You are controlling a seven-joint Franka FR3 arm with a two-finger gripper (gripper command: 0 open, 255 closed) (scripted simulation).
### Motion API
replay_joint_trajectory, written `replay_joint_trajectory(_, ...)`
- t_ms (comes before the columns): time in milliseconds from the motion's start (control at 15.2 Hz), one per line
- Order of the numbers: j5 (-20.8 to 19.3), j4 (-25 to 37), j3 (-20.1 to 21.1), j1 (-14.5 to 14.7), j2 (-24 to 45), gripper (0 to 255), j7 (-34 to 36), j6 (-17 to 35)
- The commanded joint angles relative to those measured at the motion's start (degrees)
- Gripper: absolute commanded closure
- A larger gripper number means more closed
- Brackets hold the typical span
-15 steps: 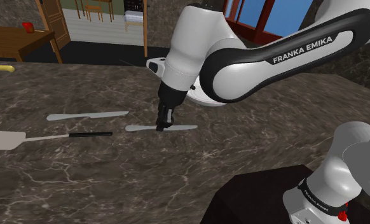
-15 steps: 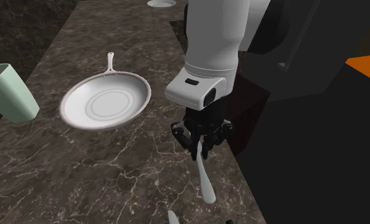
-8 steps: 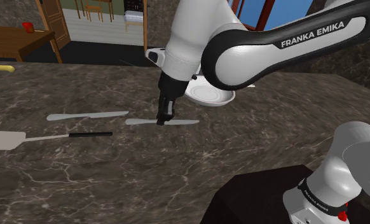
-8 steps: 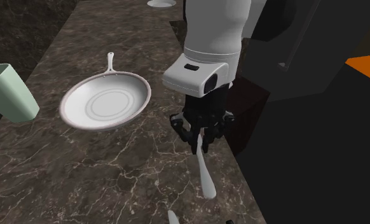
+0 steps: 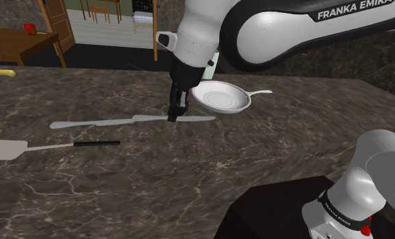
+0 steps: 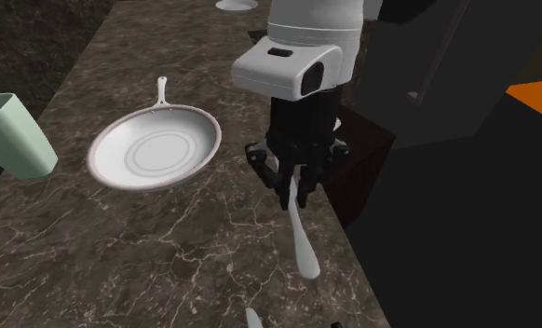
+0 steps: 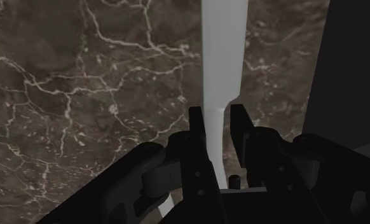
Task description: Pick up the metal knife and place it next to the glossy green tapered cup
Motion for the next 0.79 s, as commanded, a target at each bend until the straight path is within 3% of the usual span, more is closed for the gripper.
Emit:
replay_joint_trajectory(0, 0.10, 1.05, 0.02, 0.02, -0.42, 255, 0.00, -1.49)
replay_joint_trajectory(726, 0.28, 8.77, -0.06, -0.03, -1.10, 255, -0.15, -9.87)
